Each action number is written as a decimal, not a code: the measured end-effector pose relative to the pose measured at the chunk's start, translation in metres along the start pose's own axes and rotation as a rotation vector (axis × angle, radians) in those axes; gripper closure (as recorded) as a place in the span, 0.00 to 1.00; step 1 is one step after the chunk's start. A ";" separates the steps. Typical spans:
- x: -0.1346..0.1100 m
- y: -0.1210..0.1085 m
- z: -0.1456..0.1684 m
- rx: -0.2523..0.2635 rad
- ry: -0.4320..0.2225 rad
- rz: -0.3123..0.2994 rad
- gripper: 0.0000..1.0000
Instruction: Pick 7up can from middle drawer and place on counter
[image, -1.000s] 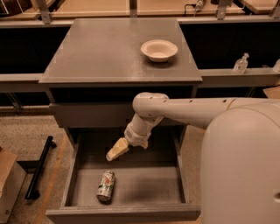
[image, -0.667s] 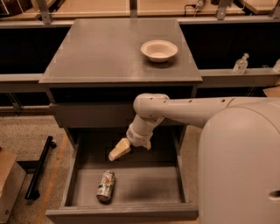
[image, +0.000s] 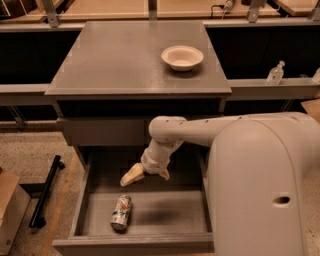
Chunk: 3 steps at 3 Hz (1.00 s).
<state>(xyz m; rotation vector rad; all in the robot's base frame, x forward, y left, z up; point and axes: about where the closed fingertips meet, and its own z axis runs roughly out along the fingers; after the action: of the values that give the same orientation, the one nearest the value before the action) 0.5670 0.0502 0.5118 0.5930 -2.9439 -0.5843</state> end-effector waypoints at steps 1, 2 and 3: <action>-0.003 -0.006 0.031 0.009 0.015 0.111 0.00; -0.009 -0.003 0.065 0.016 0.045 0.188 0.00; -0.013 0.004 0.103 0.030 0.091 0.236 0.00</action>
Offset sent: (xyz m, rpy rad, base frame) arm -0.0002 0.0450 -0.0953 -0.0930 0.1548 -0.2296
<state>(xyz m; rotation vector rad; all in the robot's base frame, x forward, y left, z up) 0.5618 0.0946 0.4180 0.2608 -2.8827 -0.4751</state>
